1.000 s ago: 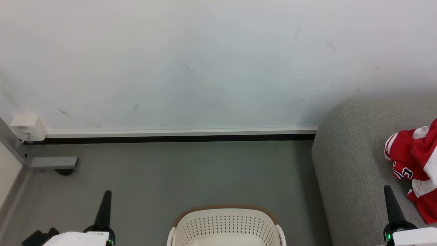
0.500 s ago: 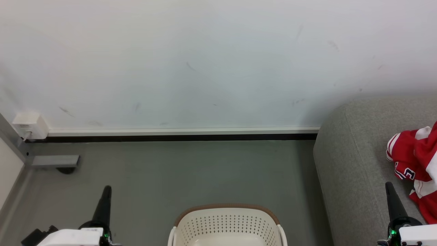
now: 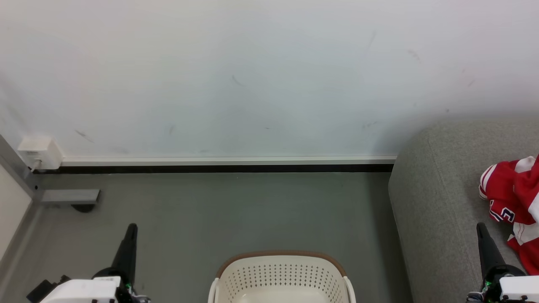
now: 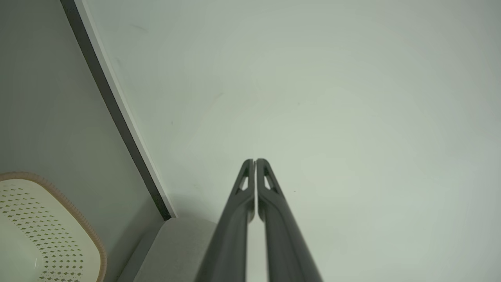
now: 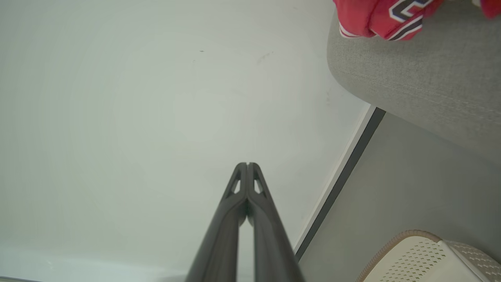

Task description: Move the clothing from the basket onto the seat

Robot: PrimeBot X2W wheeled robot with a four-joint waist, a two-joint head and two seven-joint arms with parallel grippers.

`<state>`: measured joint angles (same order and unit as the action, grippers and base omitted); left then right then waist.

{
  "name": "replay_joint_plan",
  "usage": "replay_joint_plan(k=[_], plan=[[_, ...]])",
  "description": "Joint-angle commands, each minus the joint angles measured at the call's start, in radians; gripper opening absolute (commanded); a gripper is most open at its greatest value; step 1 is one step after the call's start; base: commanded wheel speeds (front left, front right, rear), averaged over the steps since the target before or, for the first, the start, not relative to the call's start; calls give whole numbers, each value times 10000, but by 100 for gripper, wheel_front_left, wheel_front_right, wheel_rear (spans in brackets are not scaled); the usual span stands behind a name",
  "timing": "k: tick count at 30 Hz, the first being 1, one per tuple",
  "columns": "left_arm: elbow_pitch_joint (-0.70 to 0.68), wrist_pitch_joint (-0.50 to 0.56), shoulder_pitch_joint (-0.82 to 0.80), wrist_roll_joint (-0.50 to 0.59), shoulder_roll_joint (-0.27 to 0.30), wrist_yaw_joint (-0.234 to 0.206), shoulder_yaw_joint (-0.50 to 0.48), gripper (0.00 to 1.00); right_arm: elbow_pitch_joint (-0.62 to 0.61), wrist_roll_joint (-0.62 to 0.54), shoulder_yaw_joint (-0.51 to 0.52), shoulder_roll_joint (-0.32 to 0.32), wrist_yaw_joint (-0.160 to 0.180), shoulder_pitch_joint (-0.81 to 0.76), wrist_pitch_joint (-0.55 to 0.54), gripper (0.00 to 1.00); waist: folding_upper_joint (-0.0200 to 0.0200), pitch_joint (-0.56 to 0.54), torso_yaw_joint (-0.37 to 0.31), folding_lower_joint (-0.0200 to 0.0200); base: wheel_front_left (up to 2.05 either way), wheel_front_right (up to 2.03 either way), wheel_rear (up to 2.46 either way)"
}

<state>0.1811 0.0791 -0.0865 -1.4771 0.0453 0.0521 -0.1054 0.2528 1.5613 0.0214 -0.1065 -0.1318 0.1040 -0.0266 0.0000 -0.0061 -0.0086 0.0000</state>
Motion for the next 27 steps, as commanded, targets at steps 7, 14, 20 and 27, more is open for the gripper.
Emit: replay_joint_plan(k=[7, 14, 20, 27], plan=[[-111, 184, -164, -708, 79, 67, -89, 0, -2, 632, 55, -122, 19, 192, -99, 0, 0, 15, 34, 0, 0, 0, 0], [-137, 318, -208, -1153, 81, 80, -118, 0, 7, 1121, 48, -140, 20, 225, -161, 0, 0, 29, 65, 0, 0, 0, 0], [-142, 378, -218, -1415, 81, 89, -132, 0, 7, 1361, 11, -175, 21, 237, -148, 0, 0, 38, 83, 0, 0, 0, 0], [-143, 378, -216, -1415, 81, 89, -132, 0, -8, 1421, -60, -231, 21, 230, -94, 0, 0, 38, 83, 0, 0, 0, 0]])
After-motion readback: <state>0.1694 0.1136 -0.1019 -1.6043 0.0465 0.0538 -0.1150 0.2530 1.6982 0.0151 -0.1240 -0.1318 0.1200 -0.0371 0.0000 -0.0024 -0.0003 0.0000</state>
